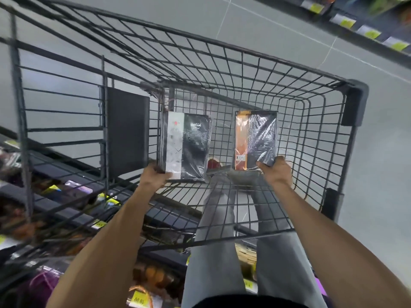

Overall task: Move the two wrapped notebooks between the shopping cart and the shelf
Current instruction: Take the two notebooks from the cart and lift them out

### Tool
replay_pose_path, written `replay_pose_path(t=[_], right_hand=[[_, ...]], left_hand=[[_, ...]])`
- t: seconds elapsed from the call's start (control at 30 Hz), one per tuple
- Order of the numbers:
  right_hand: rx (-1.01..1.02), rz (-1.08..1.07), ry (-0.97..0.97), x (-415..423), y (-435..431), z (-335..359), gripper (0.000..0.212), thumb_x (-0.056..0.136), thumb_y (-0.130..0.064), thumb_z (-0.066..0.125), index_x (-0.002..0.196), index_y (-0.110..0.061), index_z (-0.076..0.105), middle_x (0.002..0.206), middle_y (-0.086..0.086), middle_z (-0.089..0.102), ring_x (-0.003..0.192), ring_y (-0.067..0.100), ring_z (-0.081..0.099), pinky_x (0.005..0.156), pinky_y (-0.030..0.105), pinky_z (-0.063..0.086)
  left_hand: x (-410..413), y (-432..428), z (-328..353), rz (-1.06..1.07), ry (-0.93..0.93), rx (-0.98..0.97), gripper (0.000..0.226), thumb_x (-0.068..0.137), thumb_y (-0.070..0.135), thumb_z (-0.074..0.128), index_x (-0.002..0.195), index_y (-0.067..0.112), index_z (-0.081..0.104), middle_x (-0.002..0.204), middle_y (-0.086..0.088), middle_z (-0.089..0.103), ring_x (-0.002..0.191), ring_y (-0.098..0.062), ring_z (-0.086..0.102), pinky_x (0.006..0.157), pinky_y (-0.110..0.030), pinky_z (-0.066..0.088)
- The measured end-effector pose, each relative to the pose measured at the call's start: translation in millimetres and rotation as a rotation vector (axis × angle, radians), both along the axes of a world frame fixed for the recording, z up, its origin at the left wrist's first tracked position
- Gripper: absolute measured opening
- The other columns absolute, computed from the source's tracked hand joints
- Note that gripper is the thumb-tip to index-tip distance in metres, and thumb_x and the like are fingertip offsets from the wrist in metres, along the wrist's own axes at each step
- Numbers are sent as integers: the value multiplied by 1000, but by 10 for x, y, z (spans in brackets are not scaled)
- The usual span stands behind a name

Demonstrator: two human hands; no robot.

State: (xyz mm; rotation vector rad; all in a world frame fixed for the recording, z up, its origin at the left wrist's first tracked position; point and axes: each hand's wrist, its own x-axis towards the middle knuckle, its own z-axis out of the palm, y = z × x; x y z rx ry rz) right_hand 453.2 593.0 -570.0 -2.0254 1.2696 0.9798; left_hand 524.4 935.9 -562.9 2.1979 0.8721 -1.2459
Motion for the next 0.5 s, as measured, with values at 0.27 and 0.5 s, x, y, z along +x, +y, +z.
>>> replay_pose_path(t=[0.27, 0.5], right_hand=[[70, -20, -104, 91, 9, 494, 41, 95, -18, 64, 132, -4, 52, 121, 15, 64, 95, 25, 58, 77, 23, 43], [89, 18, -198, 166, 96, 870, 31, 94, -27, 66, 123, -16, 63, 115, 4, 68, 94, 21, 68, 73, 29, 57]], left_hand=[[77, 38, 363, 262, -30, -242, 26, 83, 8, 79, 96, 18, 59, 106, -13, 69, 99, -34, 70, 95, -48, 55], [190, -252, 997, 459, -127, -438, 22, 89, 14, 74, 96, 20, 53, 110, -14, 71, 97, -31, 73, 94, -45, 56]])
